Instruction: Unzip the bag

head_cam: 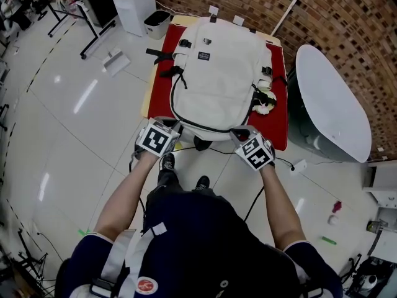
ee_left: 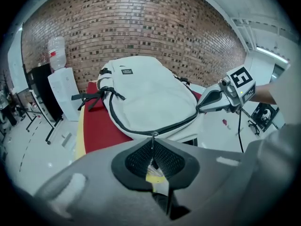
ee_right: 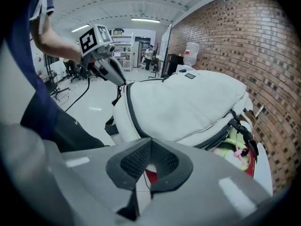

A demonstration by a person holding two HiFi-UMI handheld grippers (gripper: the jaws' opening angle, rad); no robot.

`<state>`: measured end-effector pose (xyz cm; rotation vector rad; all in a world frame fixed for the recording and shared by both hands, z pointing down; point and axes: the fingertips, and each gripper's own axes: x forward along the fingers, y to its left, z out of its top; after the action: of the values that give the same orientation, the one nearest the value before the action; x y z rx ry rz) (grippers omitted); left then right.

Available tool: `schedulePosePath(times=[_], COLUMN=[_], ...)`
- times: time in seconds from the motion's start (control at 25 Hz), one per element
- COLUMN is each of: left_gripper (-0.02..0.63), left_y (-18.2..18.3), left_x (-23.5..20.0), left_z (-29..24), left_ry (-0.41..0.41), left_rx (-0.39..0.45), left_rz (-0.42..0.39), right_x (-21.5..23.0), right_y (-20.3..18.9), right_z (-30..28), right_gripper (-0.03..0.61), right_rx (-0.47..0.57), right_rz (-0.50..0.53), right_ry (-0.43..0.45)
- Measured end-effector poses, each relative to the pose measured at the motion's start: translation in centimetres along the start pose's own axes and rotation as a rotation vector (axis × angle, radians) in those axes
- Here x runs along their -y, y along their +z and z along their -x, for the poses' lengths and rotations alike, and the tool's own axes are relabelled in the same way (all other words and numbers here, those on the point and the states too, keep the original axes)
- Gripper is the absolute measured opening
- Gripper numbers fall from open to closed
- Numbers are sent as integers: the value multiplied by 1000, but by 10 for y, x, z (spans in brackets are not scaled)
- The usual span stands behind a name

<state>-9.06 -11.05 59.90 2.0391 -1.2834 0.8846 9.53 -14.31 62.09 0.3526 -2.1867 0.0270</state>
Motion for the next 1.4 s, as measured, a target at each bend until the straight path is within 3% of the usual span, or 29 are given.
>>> schedulePosePath(times=[0.52,1.12,1.4], left_gripper=[14,14,14], left_y=[12,48,72], left_x=[-62,-111,-126], left_z=[1,-30,-50], left_ry=[51,-6,-50], left_rx=[-76,-122,-111], left_rz=[-212,-425,-466], right_x=[1,0,2], right_y=[-2,-6,-7], right_z=[-2,-5,-6], right_gripper=[2,2,2], right_rx=[-40,-81,-93], right_rz=[-101,-221,-282], right_ry=[-31,-98,-134])
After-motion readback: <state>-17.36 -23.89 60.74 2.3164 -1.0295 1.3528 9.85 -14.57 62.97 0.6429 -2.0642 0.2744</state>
